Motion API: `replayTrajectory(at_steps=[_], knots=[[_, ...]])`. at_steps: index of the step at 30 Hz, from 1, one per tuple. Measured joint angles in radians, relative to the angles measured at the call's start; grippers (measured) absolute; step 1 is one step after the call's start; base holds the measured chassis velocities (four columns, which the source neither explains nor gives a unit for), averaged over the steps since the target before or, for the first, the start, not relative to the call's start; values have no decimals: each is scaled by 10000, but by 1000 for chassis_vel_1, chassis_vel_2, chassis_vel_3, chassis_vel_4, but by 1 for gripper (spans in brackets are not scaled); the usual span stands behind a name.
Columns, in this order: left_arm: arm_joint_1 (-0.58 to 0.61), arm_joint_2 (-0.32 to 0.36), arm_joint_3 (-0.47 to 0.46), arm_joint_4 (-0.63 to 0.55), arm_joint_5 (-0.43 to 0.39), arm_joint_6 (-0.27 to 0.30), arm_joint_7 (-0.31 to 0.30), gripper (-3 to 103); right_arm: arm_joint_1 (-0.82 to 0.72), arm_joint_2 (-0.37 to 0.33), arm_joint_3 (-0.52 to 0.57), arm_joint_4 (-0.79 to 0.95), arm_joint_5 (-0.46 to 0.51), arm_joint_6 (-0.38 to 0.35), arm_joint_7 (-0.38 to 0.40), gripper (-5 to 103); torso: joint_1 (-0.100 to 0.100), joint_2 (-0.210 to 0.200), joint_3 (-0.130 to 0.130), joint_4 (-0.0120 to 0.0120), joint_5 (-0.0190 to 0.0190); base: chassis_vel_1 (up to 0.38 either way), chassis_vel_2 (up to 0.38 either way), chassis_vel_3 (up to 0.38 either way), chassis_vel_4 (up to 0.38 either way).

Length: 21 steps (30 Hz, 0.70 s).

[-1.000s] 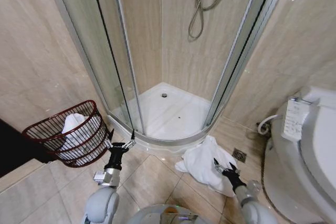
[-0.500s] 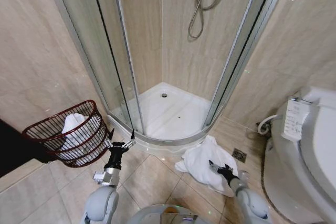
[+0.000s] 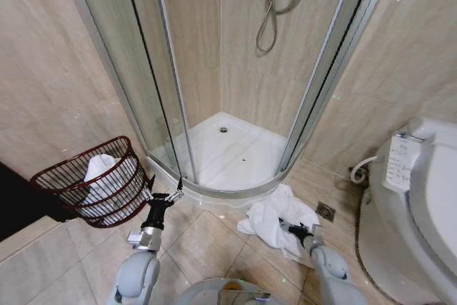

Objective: Discard the used towel into the hamper.

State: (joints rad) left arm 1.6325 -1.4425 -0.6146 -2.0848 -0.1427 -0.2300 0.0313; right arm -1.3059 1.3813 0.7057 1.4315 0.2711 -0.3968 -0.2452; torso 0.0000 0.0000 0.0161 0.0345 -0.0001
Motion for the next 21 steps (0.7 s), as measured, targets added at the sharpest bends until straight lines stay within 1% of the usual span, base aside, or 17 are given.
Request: replayTrajectory(at_steps=[2, 3, 4, 5, 6, 7, 8, 10, 11, 13, 14, 16, 17, 21], knots=[[-45, -10, 37, 10, 40, 69, 7, 100, 116, -26, -27, -223, 3, 108, 0, 100, 0, 0, 0, 0, 0, 0, 0, 0, 0], [-69, -20, 67, 9, 64, 103, 9, 100, 167, -48, -39, -331, 5, 150, 0, 103, 0, 0, 0, 1, 2, 0, 0, 0, 0], [-69, -20, 67, 9, 64, 103, 9, 100, 167, -48, -39, -331, 5, 150, 0, 103, 0, 0, 0, 1, 2, 0, 0, 0, 0], [-91, -33, 98, 10, 89, 124, 11, 100, 206, -76, -49, -422, 7, 195, -3, 100, 0, 0, 0, 0, 1, 0, 0, 0, 0], [-118, -51, 138, 13, 123, 145, 12, 100, 238, -100, -58, -491, 8, 232, -11, 100, 0, 0, 0, 0, 1, 0, 0, 0, 0], [-145, -77, 179, 18, 154, 172, 13, 100, 276, -124, -64, -558, 16, 283, -20, 95, 0, 0, 0, 0, 1, 0, 0, 0, 0], [-145, -77, 179, 18, 154, 172, 13, 100, 276, -124, -64, -558, 16, 283, -20, 95, 0, 0, 0, 0, 1, 0, 0, 0, 0], [-178, -148, 258, 27, 215, 232, 14, 100, 343, -165, -67, -680, 66, 372, -22, 84, 0, 0, 0, 0, 0, 0, 0, 0, 0], [-178, -148, 258, 27, 215, 232, 14, 100, 343, -165, -67, -680, 66, 372, -22, 84, 0, 0, 0, 0, 0, 0, 0, 0, 0], [-177, -192, 276, 27, 251, 257, 14, 100, 376, -206, -72, -781, 102, 433, -48, 74, 0, 0, 0, 0, 0, 0, 0, 0, 0], [-177, -192, 276, 27, 251, 257, 14, 100, 376, -206, -72, -781, 102, 433, -48, 74, 0, 0, 0, 0, 0, 0, 0, 0, 0], [-177, -206, 268, 27, 266, 261, 14, 100, 408, -225, -72, -894, 115, 508, -130, 63, 0, 0, -1, 0, -1, 0, 0, 0, 0], [-177, -206, 268, 27, 266, 261, 14, 100, 408, -225, -72, -894, 115, 508, -130, 63, 0, 0, -1, 0, -1, 0, 0, 0, 0], [-184, -231, 242, 27, 315, 268, 13, 100, 450, -232, -68, -1038, 135, 619, -238, 41, 0, 0, -1, 0, -1, 0, 0, 0, 0]])
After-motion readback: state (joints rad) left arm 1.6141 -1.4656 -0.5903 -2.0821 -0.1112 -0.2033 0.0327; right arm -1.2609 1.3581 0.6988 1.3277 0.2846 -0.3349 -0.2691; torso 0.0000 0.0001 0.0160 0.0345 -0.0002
